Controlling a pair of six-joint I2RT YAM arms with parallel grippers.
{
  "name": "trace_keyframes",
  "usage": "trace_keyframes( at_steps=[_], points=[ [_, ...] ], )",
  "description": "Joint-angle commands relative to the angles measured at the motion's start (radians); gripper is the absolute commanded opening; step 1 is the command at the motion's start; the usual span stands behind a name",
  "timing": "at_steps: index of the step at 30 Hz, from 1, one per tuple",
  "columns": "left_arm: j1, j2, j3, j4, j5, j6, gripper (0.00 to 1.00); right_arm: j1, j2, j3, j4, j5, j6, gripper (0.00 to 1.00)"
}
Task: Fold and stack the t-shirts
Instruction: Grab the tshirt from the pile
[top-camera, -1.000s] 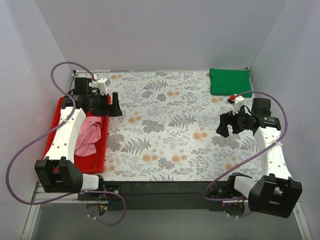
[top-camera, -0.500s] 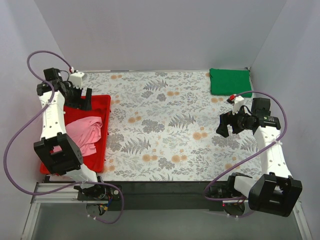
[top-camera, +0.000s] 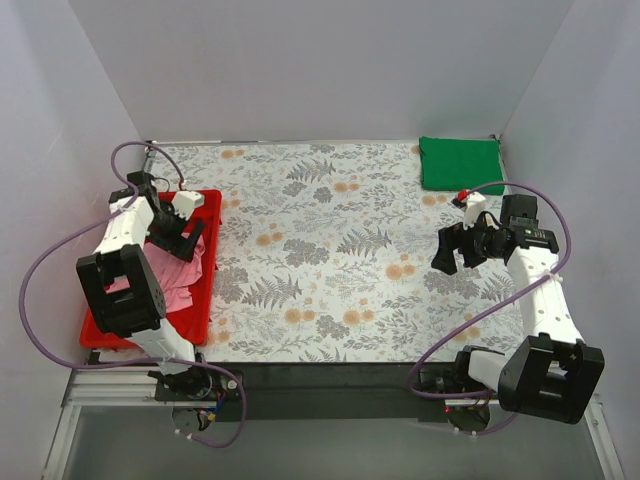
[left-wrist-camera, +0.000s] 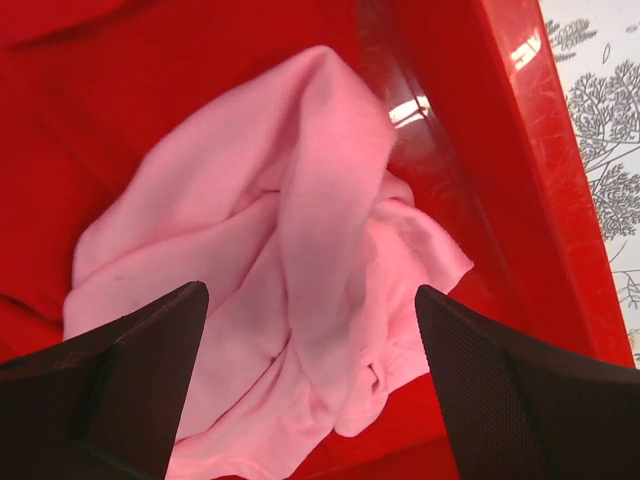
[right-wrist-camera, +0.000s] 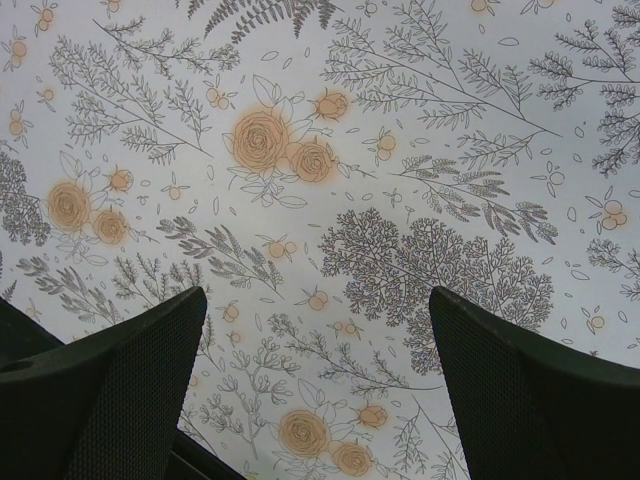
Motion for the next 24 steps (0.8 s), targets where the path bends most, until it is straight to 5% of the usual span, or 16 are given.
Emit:
trace_keyframes(
  at_steps=[1, 3, 7, 9, 11, 19, 24],
  points=[
    [-0.015, -0.009, -0.044, 0.062, -0.041, 0.040, 0.83, 0.004, -0.001, 0.024, 0.015, -0.013, -0.004, 0.98],
    [-0.017, -0.002, -0.075, 0.074, -0.055, 0.042, 0.80, 0.004, -0.003, 0.019, 0.015, -0.009, -0.006, 0.98],
    [-0.015, -0.006, -0.096, 0.062, -0.072, 0.047, 0.58, 0.005, -0.001, 0.016, 0.016, -0.005, -0.009, 0.98],
    [-0.017, -0.043, -0.075, 0.053, -0.033, 0.037, 0.19, 0.004, 0.001, 0.019, 0.016, -0.008, -0.007, 0.98],
    [-0.017, -0.071, -0.037, 0.048, 0.015, 0.005, 0.00, 0.004, 0.001, 0.019, 0.016, -0.016, -0.009, 0.98],
    [-0.047, -0.101, 0.498, -0.202, 0.390, -0.116, 0.00, 0.004, 0.005, 0.028, 0.021, -0.047, 0.000, 0.98],
    [-0.207, -0.114, 0.718, -0.161, 0.535, -0.301, 0.00, 0.004, 0.014, 0.028, 0.030, -0.070, 0.011, 0.98]
  ],
)
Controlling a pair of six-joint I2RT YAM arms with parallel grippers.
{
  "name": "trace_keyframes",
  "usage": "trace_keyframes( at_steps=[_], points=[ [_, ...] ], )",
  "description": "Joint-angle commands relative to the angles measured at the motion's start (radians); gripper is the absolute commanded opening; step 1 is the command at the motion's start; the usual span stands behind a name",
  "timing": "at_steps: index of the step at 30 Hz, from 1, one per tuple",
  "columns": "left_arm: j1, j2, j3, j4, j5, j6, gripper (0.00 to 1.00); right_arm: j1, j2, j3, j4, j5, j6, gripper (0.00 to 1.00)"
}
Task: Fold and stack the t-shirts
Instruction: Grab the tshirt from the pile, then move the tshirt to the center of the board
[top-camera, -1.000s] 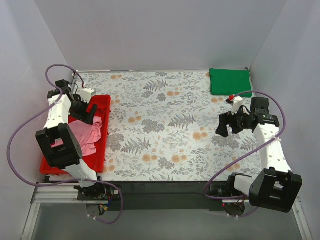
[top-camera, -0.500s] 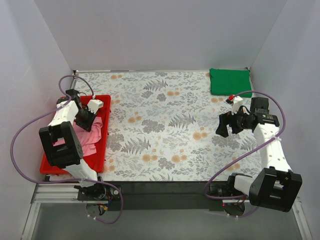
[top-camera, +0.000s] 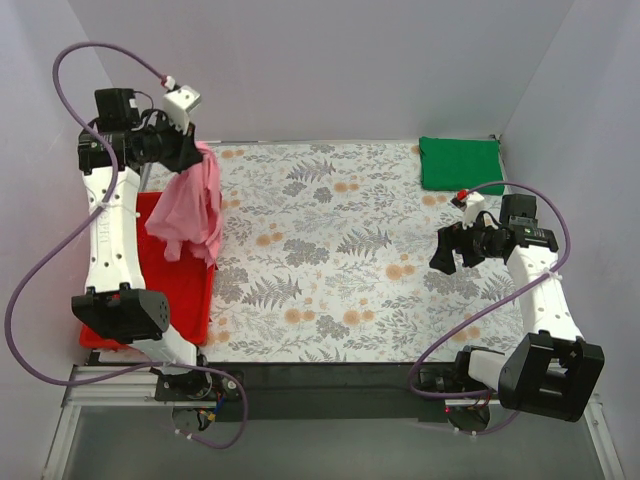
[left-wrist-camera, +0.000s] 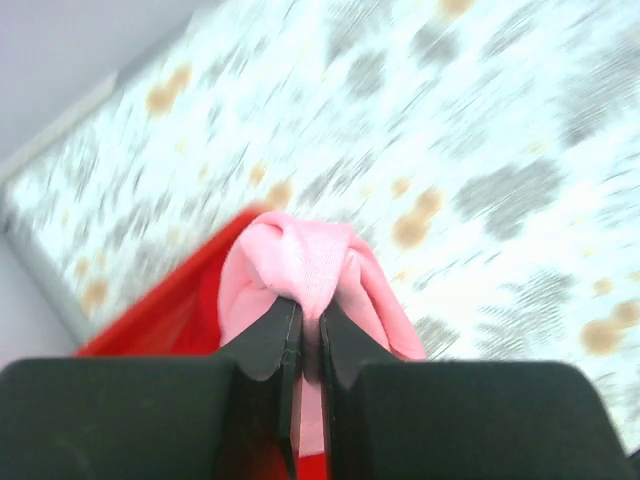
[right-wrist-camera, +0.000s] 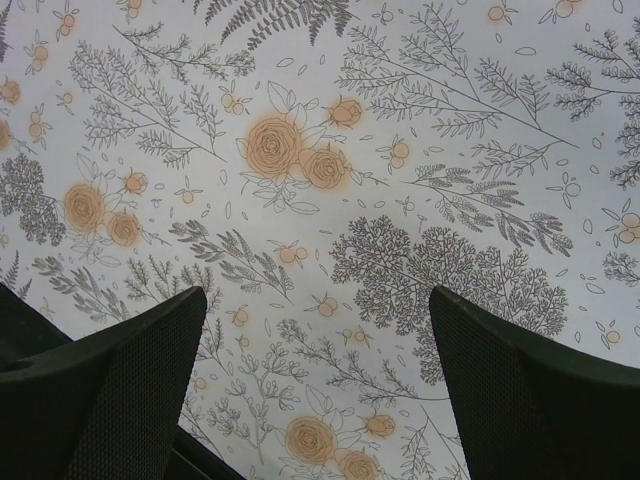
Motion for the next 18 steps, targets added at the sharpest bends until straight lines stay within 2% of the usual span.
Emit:
trace_keyframes(
  at_steps=[1, 2, 6, 9, 11, 12, 13, 14, 15, 17, 18],
  points=[
    [-0.127, -0.066, 0.140, 0.005, 0.233, -0.183, 0.00, 0.004, 0.006, 0.031, 0.027, -0.043, 0.014, 0.98],
    [-0.195, -0.063, 0.204, 0.028, 0.276, -0.273, 0.00, 0.004, 0.003, 0.033, 0.025, -0.042, 0.014, 0.98],
    [-0.303, -0.048, 0.298, 0.218, 0.401, -0.514, 0.00, 0.004, -0.017, 0.036, 0.024, -0.032, 0.011, 0.98],
    [-0.325, -0.065, 0.272, 0.381, 0.511, -0.702, 0.00, 0.004, -0.031, 0.030, 0.024, -0.028, 0.008, 0.98],
    [-0.325, -0.108, 0.223, 0.443, 0.521, -0.754, 0.00, 0.005, -0.039, 0.028, 0.022, -0.025, 0.006, 0.98],
    [-0.325, -0.121, 0.194, 0.454, 0.513, -0.748, 0.03, 0.004, -0.045, 0.028, 0.022, -0.023, 0.003, 0.98],
    [-0.325, -0.153, 0.106, 0.443, 0.501, -0.728, 0.16, 0.004, -0.050, 0.030, 0.022, -0.022, 0.000, 0.98],
    [-0.325, -0.166, 0.056, 0.420, 0.470, -0.708, 0.34, 0.005, -0.051, 0.031, 0.022, -0.020, -0.002, 0.98],
    [-0.325, -0.180, -0.060, 0.355, 0.397, -0.638, 0.57, 0.004, -0.050, 0.040, 0.019, -0.011, -0.003, 0.98],
    [-0.319, -0.201, -0.191, 0.278, 0.305, -0.558, 0.81, 0.004, -0.051, 0.054, 0.002, 0.009, -0.008, 0.99],
    [-0.313, -0.220, -0.258, 0.268, 0.254, -0.534, 0.84, 0.002, -0.059, 0.059, -0.007, 0.017, -0.018, 0.99]
  ],
)
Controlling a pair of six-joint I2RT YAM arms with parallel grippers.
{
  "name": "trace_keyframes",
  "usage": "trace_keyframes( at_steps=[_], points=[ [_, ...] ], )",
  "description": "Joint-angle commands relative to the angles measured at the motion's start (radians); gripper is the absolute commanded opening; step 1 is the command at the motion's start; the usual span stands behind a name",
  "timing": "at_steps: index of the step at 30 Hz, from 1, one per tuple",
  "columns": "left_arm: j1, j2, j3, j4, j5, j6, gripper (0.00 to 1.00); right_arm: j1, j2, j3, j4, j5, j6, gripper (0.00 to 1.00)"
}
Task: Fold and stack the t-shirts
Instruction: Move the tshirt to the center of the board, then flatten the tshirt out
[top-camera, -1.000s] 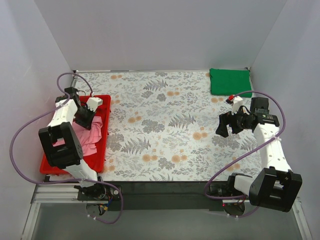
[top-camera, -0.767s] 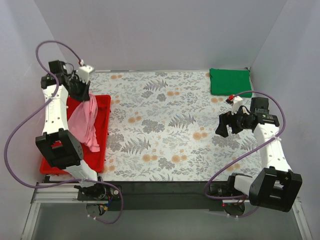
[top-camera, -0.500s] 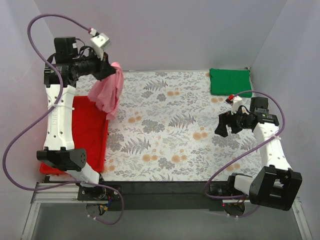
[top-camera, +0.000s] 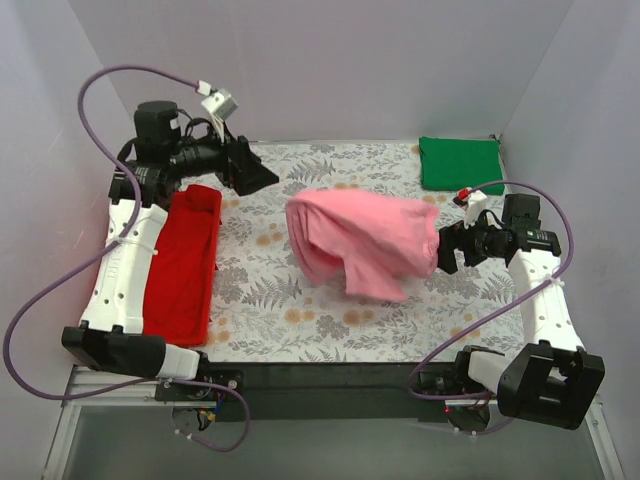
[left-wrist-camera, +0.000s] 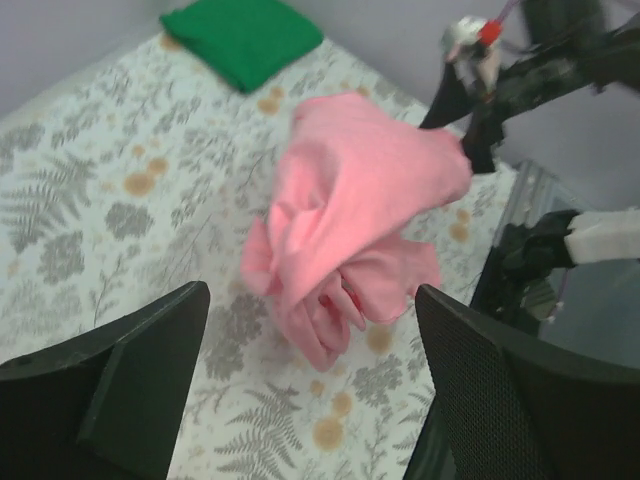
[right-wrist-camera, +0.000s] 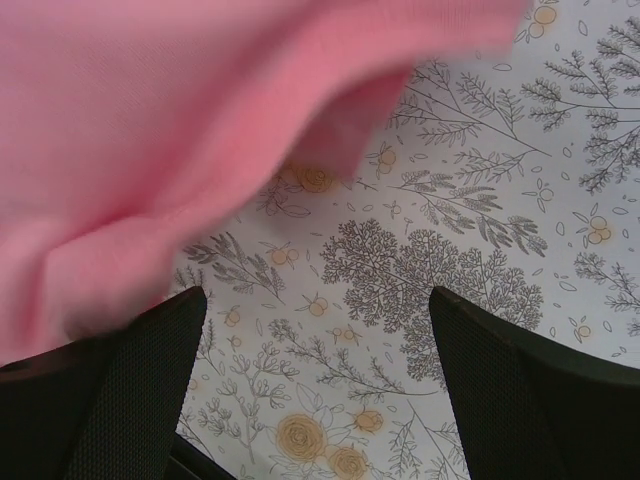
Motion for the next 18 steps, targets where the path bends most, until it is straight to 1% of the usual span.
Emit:
trace_keyframes(
  at_steps=[1, 2, 4, 5, 7, 9, 10, 12, 13, 14, 15, 16, 18],
  points=[
    [0.024, -0.042, -0.228, -0.093, -0.176, 0.121, 0.85, 0.002, -0.031, 0.059, -0.019, 0.022, -0.040, 0.98],
    [0.038, -0.100, -0.361, -0.074, -0.199, 0.144, 0.85, 0.002, -0.034, 0.065, -0.039, 0.031, -0.054, 0.98],
    [0.037, -0.137, -0.451, -0.034, -0.230, 0.178, 0.86, 0.002, -0.045, 0.064, -0.054, 0.042, -0.081, 0.98],
    [0.037, -0.142, -0.492, -0.037, -0.221, 0.195, 0.86, 0.002, -0.044, 0.061, -0.059, 0.045, -0.089, 0.98],
    [0.030, -0.134, -0.522, -0.089, -0.166, 0.241, 0.86, 0.002, -0.030, 0.055, -0.069, 0.066, -0.103, 0.98],
    [0.000, -0.134, -0.581, -0.105, -0.156, 0.270, 0.85, 0.002, -0.012, 0.048, -0.075, 0.083, -0.118, 0.98],
    [-0.015, -0.136, -0.603, -0.105, -0.153, 0.276, 0.82, 0.002, -0.002, 0.048, -0.083, 0.085, -0.123, 0.98],
    [-0.075, -0.145, -0.676, -0.083, -0.176, 0.267, 0.80, 0.004, 0.024, 0.053, -0.106, 0.075, -0.156, 0.98],
    [-0.094, -0.146, -0.709, -0.067, -0.188, 0.253, 0.80, 0.004, 0.036, 0.055, -0.155, 0.066, -0.170, 0.97],
    [-0.136, -0.143, -0.733, -0.037, -0.219, 0.241, 0.80, 0.004, 0.048, 0.053, -0.174, 0.062, -0.183, 0.95],
    [-0.156, -0.137, -0.782, -0.022, -0.234, 0.221, 0.80, 0.007, 0.065, 0.035, -0.189, 0.065, -0.198, 0.93],
    [-0.192, -0.120, -0.802, -0.005, -0.248, 0.209, 0.80, 0.011, 0.071, 0.021, -0.195, 0.071, -0.201, 0.91],
    [-0.229, -0.096, -0.853, 0.039, -0.303, 0.187, 0.80, 0.016, 0.093, 0.016, -0.194, 0.092, -0.198, 0.88]
  ],
)
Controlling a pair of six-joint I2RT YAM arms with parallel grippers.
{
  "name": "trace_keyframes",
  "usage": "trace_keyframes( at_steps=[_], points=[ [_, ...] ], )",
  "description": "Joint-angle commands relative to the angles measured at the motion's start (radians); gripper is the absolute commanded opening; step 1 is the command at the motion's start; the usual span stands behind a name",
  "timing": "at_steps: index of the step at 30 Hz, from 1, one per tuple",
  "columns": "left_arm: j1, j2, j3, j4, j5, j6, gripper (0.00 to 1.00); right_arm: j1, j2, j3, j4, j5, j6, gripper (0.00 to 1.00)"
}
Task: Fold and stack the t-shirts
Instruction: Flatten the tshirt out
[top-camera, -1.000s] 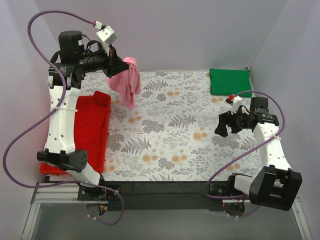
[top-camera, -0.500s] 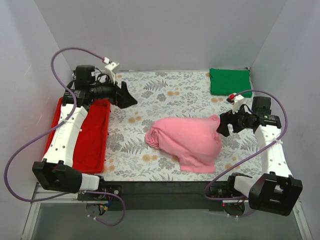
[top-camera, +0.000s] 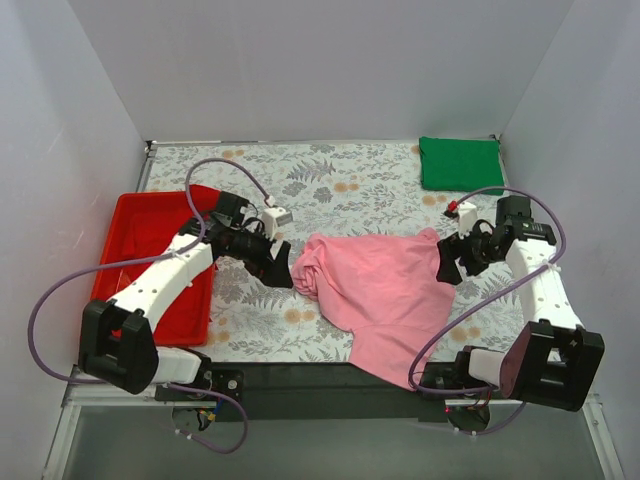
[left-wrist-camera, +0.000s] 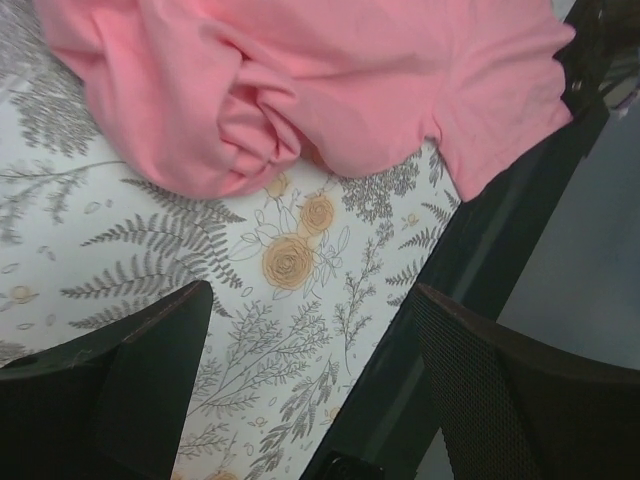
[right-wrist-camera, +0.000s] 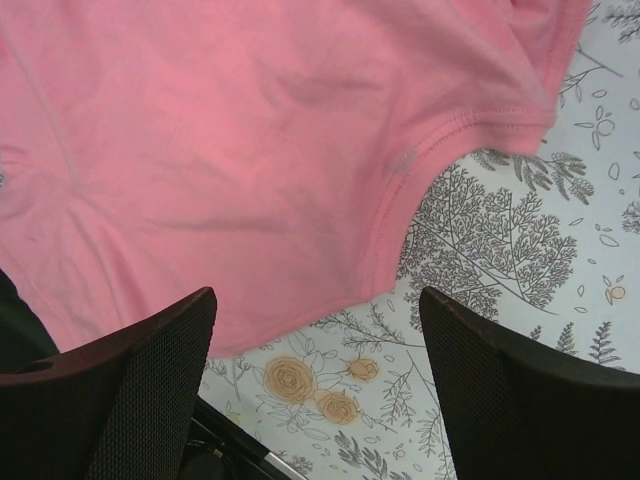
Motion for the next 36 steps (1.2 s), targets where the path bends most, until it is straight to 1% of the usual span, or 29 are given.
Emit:
trace_keyframes(
  at_steps=[1, 3, 5, 7, 8, 14, 19, 20, 22, 26, 28, 29, 30, 32, 33, 34, 36],
  points=[
    [-0.077, 0.026, -0.071, 0.095, -0.091, -0.032, 0.80, 0.017, 0.026, 0.003, -0.047, 0.022, -0.036, 0.87],
    [-0.106, 0.051, -0.094, 0.150, -0.160, -0.060, 0.81, 0.059, 0.060, -0.012, -0.018, 0.076, -0.022, 0.87],
    [-0.126, 0.089, -0.094, 0.176, -0.173, -0.068, 0.82, 0.112, 0.109, -0.035, 0.032, 0.157, -0.005, 0.85],
    [-0.134, 0.112, -0.086, 0.188, -0.206, -0.078, 0.82, 0.131, 0.138, -0.029, 0.071, 0.191, 0.024, 0.84],
    [-0.134, 0.131, -0.082, 0.196, -0.210, -0.078, 0.82, 0.132, 0.161, -0.020, 0.106, 0.205, 0.032, 0.84],
    [-0.134, 0.220, -0.030, 0.187, -0.164, -0.074, 0.82, 0.134, 0.289, 0.094, 0.161, 0.265, 0.090, 0.84],
    [-0.134, 0.290, -0.034, 0.224, -0.168, -0.072, 0.81, 0.134, 0.381, 0.178, 0.212, 0.256, 0.126, 0.85],
    [-0.135, 0.296, -0.033, 0.240, -0.167, -0.080, 0.79, 0.134, 0.410, 0.195, 0.217, 0.237, 0.141, 0.86],
    [-0.134, 0.316, -0.025, 0.251, -0.167, -0.086, 0.78, 0.132, 0.447, 0.256, 0.221, 0.225, 0.153, 0.88],
    [-0.132, 0.342, 0.004, 0.265, -0.191, -0.086, 0.67, 0.132, 0.563, 0.344, 0.218, 0.220, 0.158, 0.89],
    [-0.131, 0.347, 0.025, 0.268, -0.208, -0.084, 0.55, 0.132, 0.594, 0.374, 0.217, 0.211, 0.155, 0.88],
    [-0.129, 0.352, 0.035, 0.265, -0.216, -0.081, 0.48, 0.134, 0.618, 0.382, 0.215, 0.197, 0.155, 0.86],
    [-0.128, 0.353, 0.045, 0.264, -0.239, -0.078, 0.31, 0.132, 0.629, 0.388, 0.215, 0.190, 0.153, 0.84],
    [-0.111, 0.368, 0.082, 0.250, -0.256, -0.074, 0.15, 0.132, 0.654, 0.407, 0.195, 0.158, 0.146, 0.76],
    [-0.100, 0.375, 0.098, 0.238, -0.257, -0.065, 0.10, 0.132, 0.660, 0.410, 0.188, 0.144, 0.138, 0.73],
    [-0.079, 0.378, 0.131, 0.218, -0.256, -0.057, 0.02, 0.132, 0.666, 0.410, 0.180, 0.132, 0.120, 0.69],
    [-0.060, 0.379, 0.160, 0.201, -0.250, -0.045, 0.00, 0.132, 0.681, 0.411, 0.153, 0.096, 0.097, 0.54]
  ],
)
